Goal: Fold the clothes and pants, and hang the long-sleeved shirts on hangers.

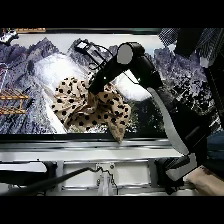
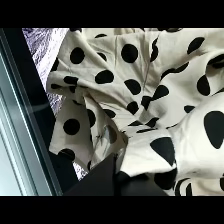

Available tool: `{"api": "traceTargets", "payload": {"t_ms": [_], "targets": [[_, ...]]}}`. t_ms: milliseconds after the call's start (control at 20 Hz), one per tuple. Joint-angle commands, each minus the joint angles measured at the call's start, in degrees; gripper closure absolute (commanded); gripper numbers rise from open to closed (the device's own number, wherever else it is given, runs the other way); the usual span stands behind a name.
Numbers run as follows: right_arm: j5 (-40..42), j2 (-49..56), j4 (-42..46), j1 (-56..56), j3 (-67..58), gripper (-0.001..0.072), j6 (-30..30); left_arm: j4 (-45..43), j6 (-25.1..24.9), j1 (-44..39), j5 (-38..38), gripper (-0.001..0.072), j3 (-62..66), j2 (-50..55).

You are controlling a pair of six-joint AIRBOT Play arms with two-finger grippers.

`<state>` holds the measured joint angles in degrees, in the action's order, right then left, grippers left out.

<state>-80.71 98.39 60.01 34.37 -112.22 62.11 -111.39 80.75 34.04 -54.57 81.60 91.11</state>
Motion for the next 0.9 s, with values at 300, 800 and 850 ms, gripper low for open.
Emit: {"api": "traceTargets", "payload": {"t_ms": [300, 800, 850], "targets": [[-1.05, 0.02, 0.2, -0.04, 0.02, 0.0691, 0.37, -2.58, -0.22, 0.35, 2.54, 0.0364, 2.01, 3.96], [-1.42, 0.02, 0.22, -0.04, 0.02, 0.0691, 0.37, -6.05, -0.24, 0.57, 4.63, 0.0599, 2.82, 6.05], [-1.44, 0.02, 0.2, -0.04, 0.02, 0.0691, 0.42, -6.05, -0.24, 0.24, 4.68, 0.0622, 2.82, 5.6]]}}
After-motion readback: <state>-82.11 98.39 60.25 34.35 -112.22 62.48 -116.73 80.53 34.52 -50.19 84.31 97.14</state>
